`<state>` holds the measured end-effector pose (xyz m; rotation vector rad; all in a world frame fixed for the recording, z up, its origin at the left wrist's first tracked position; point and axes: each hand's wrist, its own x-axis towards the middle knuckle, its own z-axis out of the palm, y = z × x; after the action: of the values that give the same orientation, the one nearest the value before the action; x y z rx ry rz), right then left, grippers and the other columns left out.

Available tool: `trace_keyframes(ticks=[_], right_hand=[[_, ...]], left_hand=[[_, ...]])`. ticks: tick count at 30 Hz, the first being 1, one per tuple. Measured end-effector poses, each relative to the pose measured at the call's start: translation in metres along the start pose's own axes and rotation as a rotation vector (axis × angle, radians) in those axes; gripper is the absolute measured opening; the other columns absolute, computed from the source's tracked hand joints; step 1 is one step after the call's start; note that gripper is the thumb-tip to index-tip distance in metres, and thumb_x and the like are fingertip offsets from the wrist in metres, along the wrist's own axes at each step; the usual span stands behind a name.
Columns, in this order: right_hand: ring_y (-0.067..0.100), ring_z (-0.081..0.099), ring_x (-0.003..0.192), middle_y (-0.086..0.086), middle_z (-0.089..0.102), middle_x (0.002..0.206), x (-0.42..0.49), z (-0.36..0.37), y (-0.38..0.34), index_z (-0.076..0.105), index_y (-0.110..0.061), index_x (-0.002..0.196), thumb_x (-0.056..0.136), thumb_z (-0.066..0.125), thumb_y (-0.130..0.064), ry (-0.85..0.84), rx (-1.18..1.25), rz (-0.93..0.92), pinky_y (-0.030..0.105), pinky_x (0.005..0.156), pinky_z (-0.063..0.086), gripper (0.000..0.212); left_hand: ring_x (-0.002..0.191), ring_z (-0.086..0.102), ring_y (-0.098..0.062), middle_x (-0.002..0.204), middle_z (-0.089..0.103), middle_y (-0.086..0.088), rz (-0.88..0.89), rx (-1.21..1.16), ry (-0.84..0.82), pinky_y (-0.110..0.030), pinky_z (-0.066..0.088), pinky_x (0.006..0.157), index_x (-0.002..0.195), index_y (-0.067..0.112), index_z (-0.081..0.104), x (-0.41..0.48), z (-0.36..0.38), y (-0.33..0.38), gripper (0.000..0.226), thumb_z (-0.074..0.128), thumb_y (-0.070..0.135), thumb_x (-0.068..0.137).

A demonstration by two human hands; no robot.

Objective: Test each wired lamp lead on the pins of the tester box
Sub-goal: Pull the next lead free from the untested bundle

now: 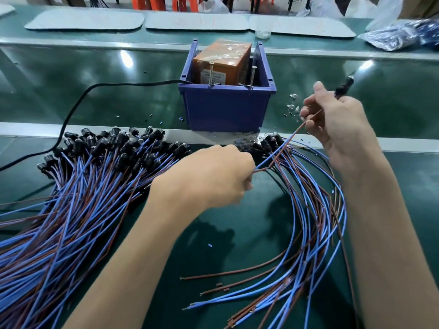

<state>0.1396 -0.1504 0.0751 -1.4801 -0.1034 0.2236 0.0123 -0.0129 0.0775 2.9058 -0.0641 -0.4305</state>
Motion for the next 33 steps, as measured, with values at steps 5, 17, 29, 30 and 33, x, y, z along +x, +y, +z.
trace_keyframes(ticks=[5,17,29,30,33], right_hand=[[0.000,0.054,0.050,-0.006,0.059,0.055,-0.003,0.001,-0.001,0.056,-0.013,0.073,0.090,0.063,-0.009,-0.043,0.036,-0.020,0.008,0.052,0.045,0.019],[-0.001,0.055,0.050,-0.005,0.064,0.059,0.003,-0.003,0.009,0.063,-0.008,0.075,0.085,0.070,-0.013,-0.142,-0.056,0.008,0.006,0.053,0.045,0.012],[0.015,0.065,0.072,0.002,0.071,0.075,0.011,-0.012,0.029,0.065,-0.016,0.069,0.079,0.077,-0.028,-0.403,-1.254,-0.024,0.026,0.068,0.046,0.019],[0.019,0.063,0.079,0.003,0.071,0.079,0.010,-0.013,0.028,0.064,-0.020,0.067,0.078,0.077,-0.028,-0.416,-1.291,-0.023,0.027,0.068,0.043,0.019],[0.021,0.058,0.081,0.000,0.068,0.082,0.008,-0.013,0.026,0.065,-0.023,0.071,0.076,0.080,-0.025,-0.426,-1.318,-0.007,0.027,0.069,0.041,0.016]], left_hand=[[0.081,0.057,-0.026,0.089,0.063,0.002,0.005,0.055,0.044,-0.037,0.050,0.079,0.076,0.021,0.048,-0.010,-0.005,0.010,0.025,0.046,0.033,0.097],[0.047,0.037,-0.009,0.049,0.041,0.004,0.289,0.094,0.014,-0.021,0.026,0.041,0.068,0.014,0.046,-0.033,-0.008,0.047,0.037,0.062,0.043,0.086],[0.095,0.062,-0.026,0.101,0.067,0.003,0.062,0.029,-0.098,-0.032,0.050,0.079,0.116,0.028,0.063,-0.002,0.008,0.024,0.044,0.060,0.056,0.083],[0.103,0.061,-0.026,0.108,0.067,0.003,0.002,0.035,-0.036,-0.033,0.049,0.082,0.119,0.031,0.061,0.000,0.005,0.012,0.041,0.060,0.053,0.084],[0.108,0.057,-0.028,0.112,0.065,0.001,-0.242,0.057,0.177,-0.035,0.048,0.086,0.114,0.033,0.062,0.004,-0.005,-0.029,0.031,0.061,0.043,0.085]])
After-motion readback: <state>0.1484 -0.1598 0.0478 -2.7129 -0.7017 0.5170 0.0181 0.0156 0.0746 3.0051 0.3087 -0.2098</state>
